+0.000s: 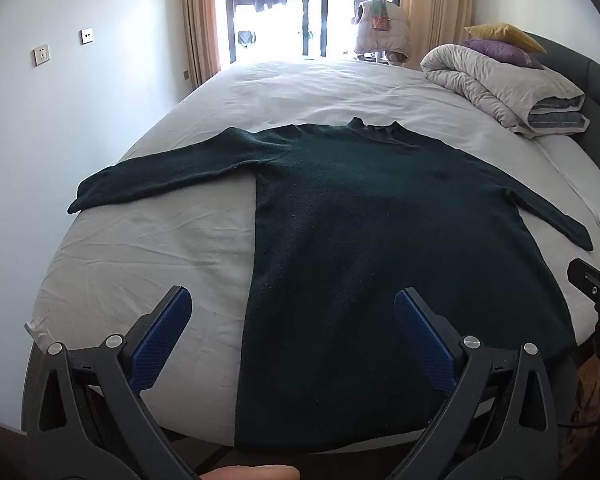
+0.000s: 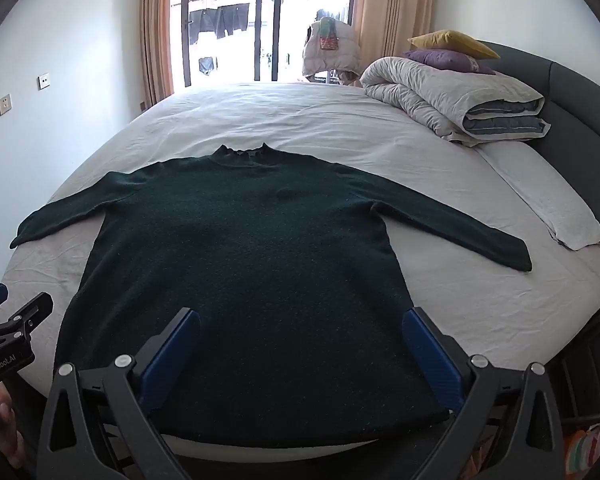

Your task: Fold small clothes

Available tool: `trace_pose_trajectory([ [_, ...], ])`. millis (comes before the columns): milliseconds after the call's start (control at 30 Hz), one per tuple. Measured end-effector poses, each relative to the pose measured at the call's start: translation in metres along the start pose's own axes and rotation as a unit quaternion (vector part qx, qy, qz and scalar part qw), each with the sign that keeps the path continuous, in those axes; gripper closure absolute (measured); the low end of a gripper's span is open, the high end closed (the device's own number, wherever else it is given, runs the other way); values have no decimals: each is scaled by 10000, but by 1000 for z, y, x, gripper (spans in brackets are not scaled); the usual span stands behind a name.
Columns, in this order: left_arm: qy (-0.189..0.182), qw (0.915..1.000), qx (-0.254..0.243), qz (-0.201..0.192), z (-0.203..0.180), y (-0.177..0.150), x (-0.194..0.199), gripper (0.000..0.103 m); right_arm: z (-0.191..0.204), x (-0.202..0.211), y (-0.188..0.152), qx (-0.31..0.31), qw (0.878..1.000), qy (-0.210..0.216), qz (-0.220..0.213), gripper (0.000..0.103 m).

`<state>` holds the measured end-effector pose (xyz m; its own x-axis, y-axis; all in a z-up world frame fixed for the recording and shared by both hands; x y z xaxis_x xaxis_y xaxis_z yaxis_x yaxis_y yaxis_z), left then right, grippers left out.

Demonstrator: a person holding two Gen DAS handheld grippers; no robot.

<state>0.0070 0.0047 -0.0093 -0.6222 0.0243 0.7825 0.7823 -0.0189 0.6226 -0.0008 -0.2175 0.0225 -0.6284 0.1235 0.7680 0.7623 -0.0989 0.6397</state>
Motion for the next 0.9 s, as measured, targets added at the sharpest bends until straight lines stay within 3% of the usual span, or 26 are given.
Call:
trace_pose_trajectory([
  [900,16,10000,43,-58,-1,1,5,0,-4,-3,-4,-42,9999,13,91,0],
])
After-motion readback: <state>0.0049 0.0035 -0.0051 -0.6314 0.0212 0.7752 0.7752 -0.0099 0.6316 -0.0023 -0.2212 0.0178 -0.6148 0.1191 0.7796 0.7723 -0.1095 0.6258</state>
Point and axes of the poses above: each gripper's, at about its wrist camera, not at the fingertips, and x roughly against the way its jaws point, z to its left, y to its top, the point moved 1 cm from there along -x, roughly the way its jaws point, and after that the axes turned 6 degrees about z, right-handed, at the moved point
